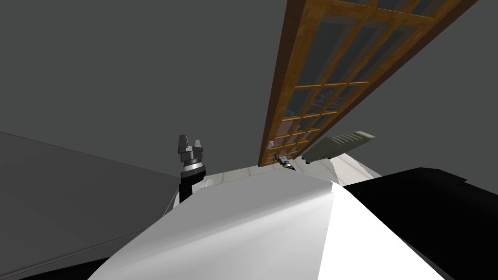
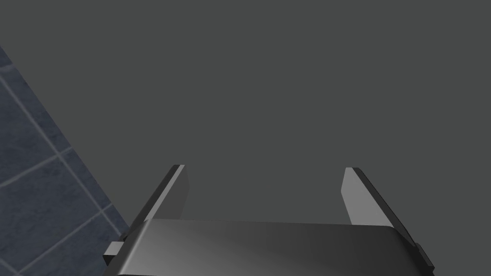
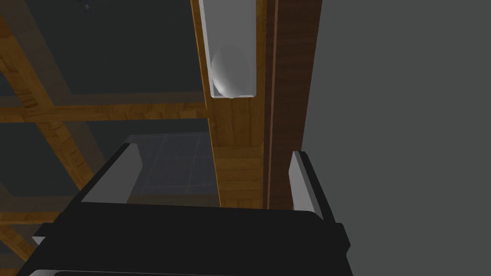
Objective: Pull the door open
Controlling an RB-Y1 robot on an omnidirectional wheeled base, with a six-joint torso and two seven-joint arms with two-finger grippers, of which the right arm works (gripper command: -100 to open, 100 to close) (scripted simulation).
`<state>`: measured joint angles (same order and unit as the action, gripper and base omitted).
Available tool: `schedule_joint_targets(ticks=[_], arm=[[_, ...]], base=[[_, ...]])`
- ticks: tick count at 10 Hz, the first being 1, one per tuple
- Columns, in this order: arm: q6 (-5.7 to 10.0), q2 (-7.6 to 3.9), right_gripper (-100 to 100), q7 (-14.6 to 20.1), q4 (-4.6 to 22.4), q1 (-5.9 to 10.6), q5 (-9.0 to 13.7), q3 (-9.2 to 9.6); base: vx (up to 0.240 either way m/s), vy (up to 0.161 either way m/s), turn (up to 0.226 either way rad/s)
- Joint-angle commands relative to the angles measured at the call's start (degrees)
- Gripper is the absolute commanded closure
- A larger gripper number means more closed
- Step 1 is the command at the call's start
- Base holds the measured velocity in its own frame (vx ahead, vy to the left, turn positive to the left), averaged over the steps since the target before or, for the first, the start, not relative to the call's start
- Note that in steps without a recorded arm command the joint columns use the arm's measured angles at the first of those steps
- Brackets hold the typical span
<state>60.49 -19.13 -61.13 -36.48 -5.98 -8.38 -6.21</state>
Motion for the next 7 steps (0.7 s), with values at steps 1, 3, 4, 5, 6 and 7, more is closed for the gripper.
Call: schedule_joint_targets(ticks=[1, 3, 4, 5, 6, 7], arm=[[0.38, -0.11, -100, -2.22, 0.33, -0.04, -0.52, -0.19], [0.68, -0.21, -100, -4.1, 0.54, -0.15, -1.05, -0.37], [0.61, -0.2, -100, -3.39, 0.58, -0.07, -0.87, -0.31], [0.31, 0.0, -100, -3.87, 0.77, 0.33, -0.79, -0.51], [0.2, 0.07, -100, -3.95, 0.81, 0.45, -0.76, -0.57], [-0.03, 0.2, -100, -4.12, 0.91, 0.7, -0.7, -0.69]], base=[[-0.014, 0.015, -0.031], [-0.013, 0.013, -0.023], [-0.007, 0.006, -0.006], [0.116, 0.013, 0.034], [0.207, -0.003, 0.034], [0.199, -0.01, 0.039]])
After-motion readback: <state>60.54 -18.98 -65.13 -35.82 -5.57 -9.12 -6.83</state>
